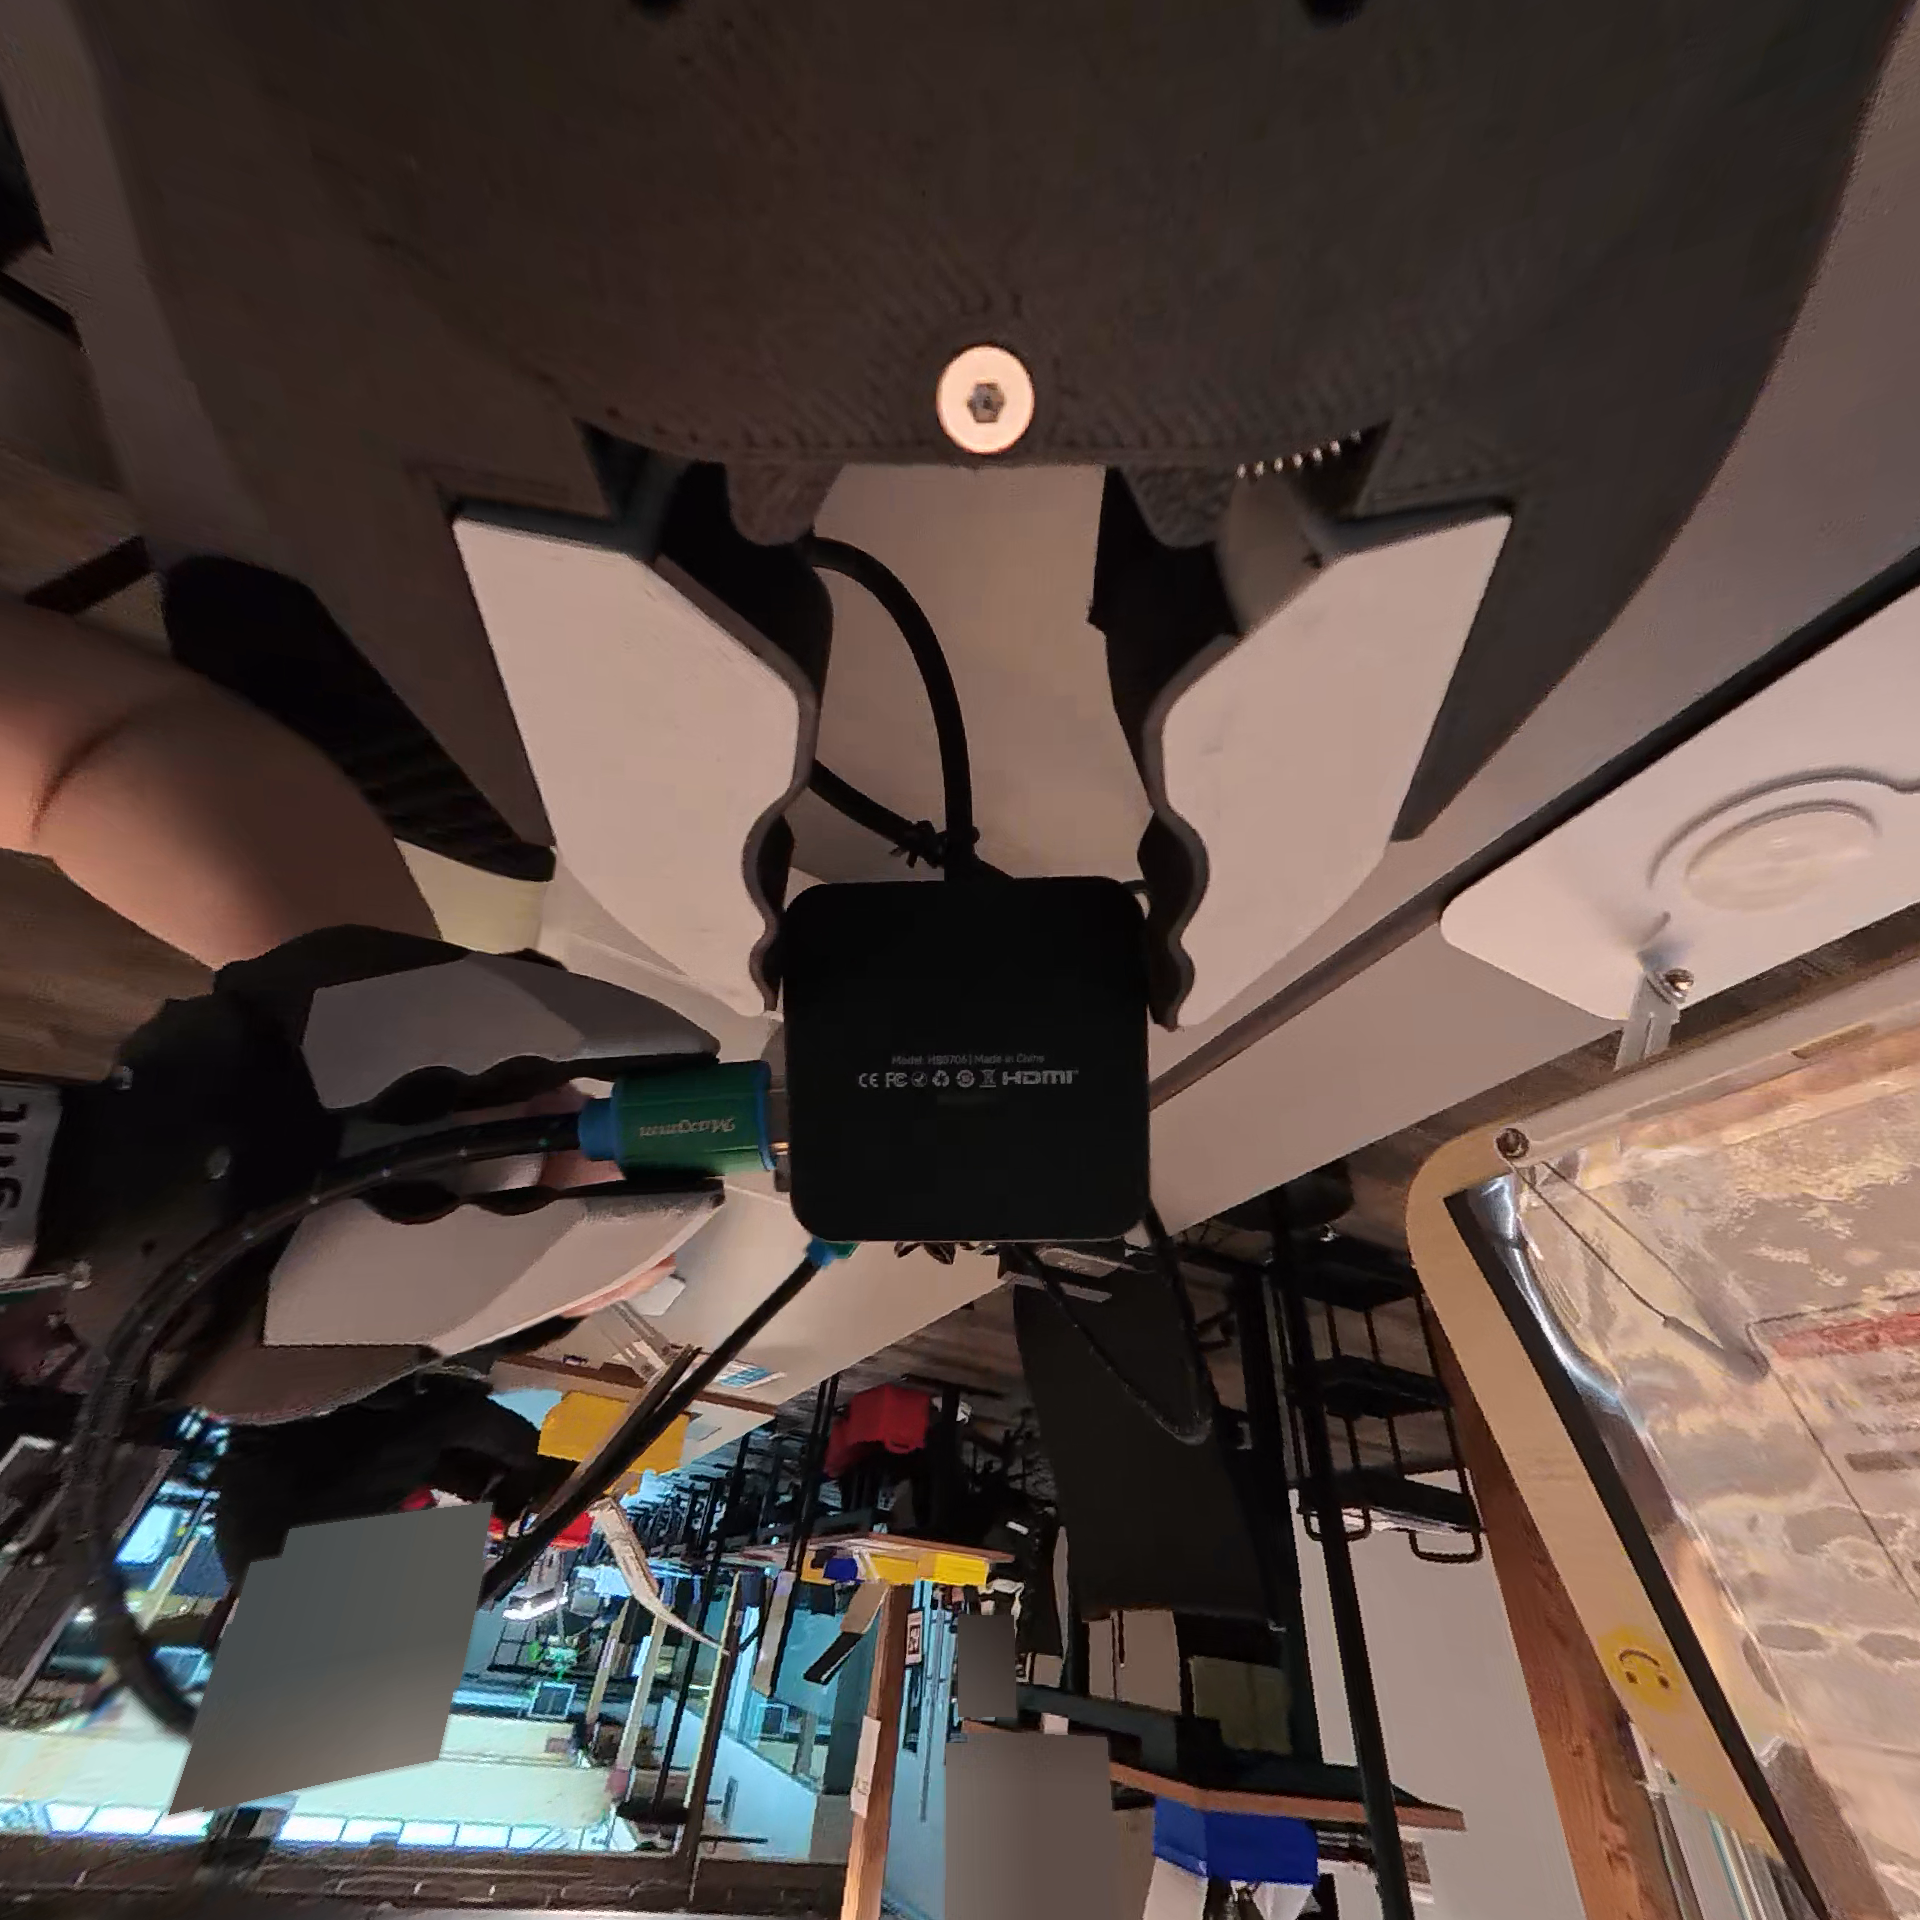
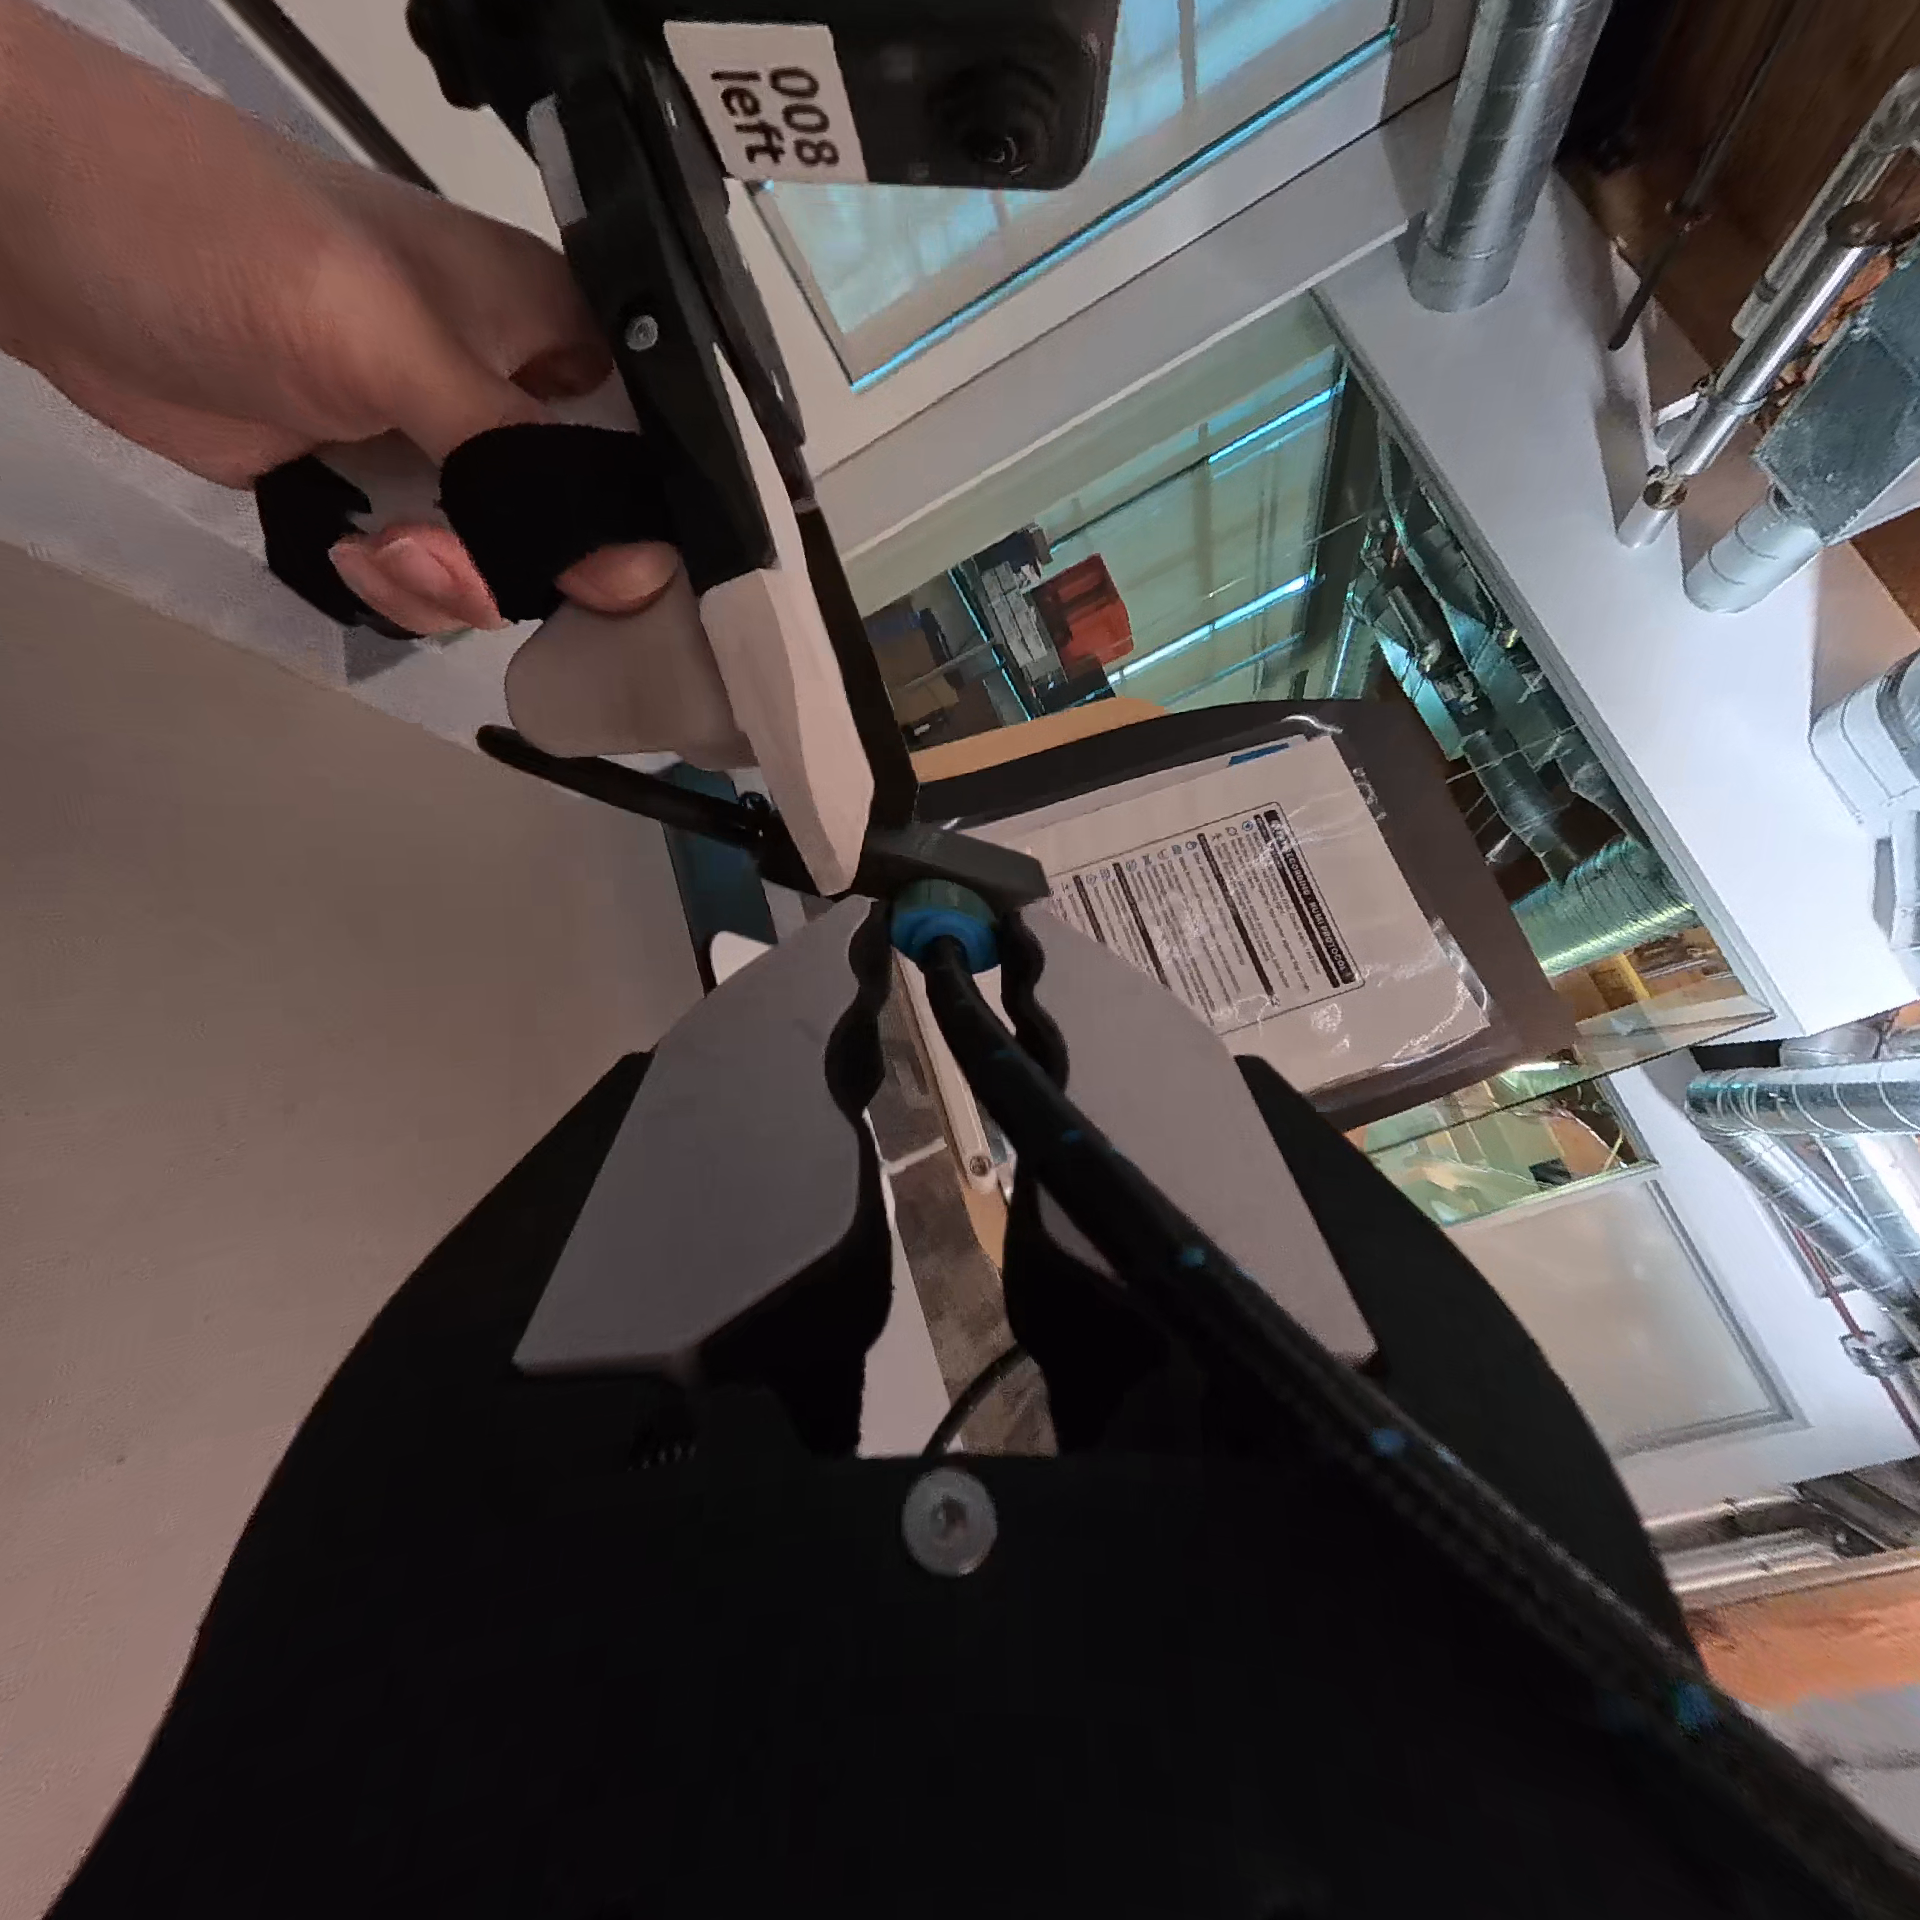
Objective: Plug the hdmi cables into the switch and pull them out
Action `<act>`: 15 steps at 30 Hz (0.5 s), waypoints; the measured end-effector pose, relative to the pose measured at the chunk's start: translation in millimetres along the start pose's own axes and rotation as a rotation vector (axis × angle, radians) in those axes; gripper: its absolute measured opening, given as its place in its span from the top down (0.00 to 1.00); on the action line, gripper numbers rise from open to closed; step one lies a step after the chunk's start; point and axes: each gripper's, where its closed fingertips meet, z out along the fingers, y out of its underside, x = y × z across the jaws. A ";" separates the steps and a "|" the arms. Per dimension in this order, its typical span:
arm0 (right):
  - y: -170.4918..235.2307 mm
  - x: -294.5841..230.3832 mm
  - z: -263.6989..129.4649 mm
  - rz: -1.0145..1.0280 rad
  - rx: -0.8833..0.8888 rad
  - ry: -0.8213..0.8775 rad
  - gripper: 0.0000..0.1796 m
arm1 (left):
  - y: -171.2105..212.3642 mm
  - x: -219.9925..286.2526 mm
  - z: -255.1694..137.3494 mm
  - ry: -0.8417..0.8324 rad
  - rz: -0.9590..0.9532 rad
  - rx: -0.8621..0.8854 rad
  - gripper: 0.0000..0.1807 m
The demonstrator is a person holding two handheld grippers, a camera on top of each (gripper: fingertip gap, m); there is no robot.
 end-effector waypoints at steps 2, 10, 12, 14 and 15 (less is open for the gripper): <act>-4.0 2.3 -2.1 0.008 0.024 0.006 0.89 | -3.4 3.8 -1.8 0.012 0.001 0.012 0.64; -8.7 7.7 -4.0 -0.003 0.040 0.053 0.89 | -12.2 9.9 -4.4 -0.026 0.034 0.052 0.64; -9.2 7.6 -3.6 -0.003 0.041 0.058 0.89 | -13.6 9.5 -5.9 -0.056 0.071 0.047 0.64; -11.1 9.4 -4.9 0.004 0.061 0.073 0.89 | -17.4 11.0 -8.0 -0.088 0.113 0.052 0.64; -11.4 10.5 -5.4 0.005 0.065 0.078 0.89 | -19.0 11.5 -8.6 -0.108 0.132 0.051 0.64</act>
